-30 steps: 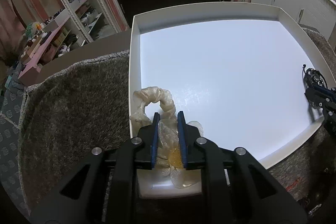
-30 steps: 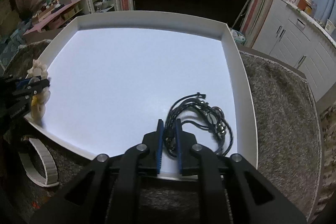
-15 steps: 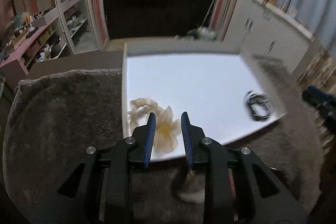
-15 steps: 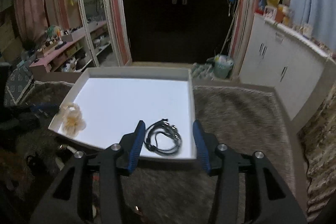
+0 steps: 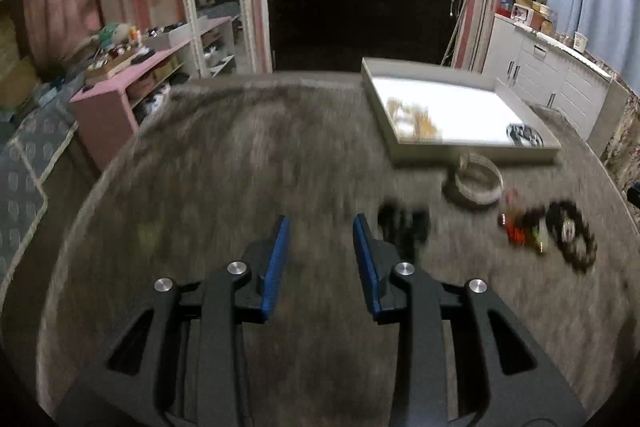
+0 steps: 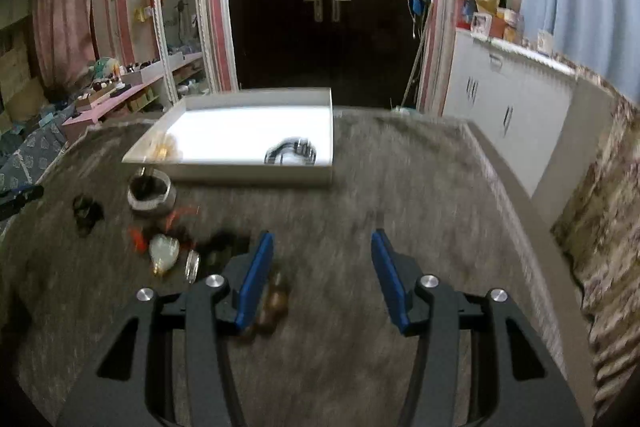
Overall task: Organize jewelry
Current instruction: 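Withdraw both tools from the tray back over the remaining jewelry, then grasp the black bead bracelet with the right tool while the left tool grasps the black cord with red string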
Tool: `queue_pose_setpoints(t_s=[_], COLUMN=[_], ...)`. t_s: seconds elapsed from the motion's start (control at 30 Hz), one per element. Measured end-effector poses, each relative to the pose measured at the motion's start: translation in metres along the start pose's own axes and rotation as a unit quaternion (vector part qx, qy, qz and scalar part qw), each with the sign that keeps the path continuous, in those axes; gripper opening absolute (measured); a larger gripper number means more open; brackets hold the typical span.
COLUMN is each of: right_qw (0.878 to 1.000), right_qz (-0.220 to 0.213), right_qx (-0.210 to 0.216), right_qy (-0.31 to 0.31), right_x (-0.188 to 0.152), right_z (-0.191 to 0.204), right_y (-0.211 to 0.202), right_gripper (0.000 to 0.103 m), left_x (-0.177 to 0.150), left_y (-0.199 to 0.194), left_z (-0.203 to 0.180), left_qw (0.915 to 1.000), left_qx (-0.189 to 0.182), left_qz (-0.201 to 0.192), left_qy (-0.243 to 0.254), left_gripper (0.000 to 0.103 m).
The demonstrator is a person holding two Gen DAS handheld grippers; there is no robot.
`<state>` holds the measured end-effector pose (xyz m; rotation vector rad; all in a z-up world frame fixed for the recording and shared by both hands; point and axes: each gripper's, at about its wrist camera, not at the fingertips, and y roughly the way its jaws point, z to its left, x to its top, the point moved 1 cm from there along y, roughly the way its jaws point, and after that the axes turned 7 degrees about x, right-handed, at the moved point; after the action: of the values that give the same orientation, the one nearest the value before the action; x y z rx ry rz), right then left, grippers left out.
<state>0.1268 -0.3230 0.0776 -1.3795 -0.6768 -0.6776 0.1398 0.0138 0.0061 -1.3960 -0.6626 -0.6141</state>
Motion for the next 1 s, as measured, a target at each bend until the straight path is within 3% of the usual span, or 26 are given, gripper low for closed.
queue_pose_setpoints(t_s=[0.13, 0.27, 0.7, 1.0], right_qw=[1.000, 1.000, 0.998, 0.996], right_qz=[0.016, 0.025, 0.039, 0.056], right_qx=[0.011, 0.016, 0.054, 0.068], right_qy=[0.010, 0.012, -0.018, -0.018], right_x=[-0.032, -0.040, -0.023, -0.018], right_z=[0.009, 0.011, 0.043, 0.049], right_y=[-0.002, 0.002, 0.034, 0.058], right_gripper=[0.051, 0.051, 0.051, 0.051], left_x=[-0.041, -0.060, -0.033, -0.030], left_y=[-0.006, 0.005, 0.012, 0.011], left_z=[-0.010, -0.019, -0.042, -0.076], left_qw=[0.9999, 0.9988, 0.9995, 0.9982], left_qx=[-0.010, -0.031, -0.021, -0.047], left_qz=[0.008, 0.038, 0.019, 0.022], left_qy=[0.003, 0.002, 0.013, 0.031], left_gripper=[0.037, 0.037, 0.043, 0.047])
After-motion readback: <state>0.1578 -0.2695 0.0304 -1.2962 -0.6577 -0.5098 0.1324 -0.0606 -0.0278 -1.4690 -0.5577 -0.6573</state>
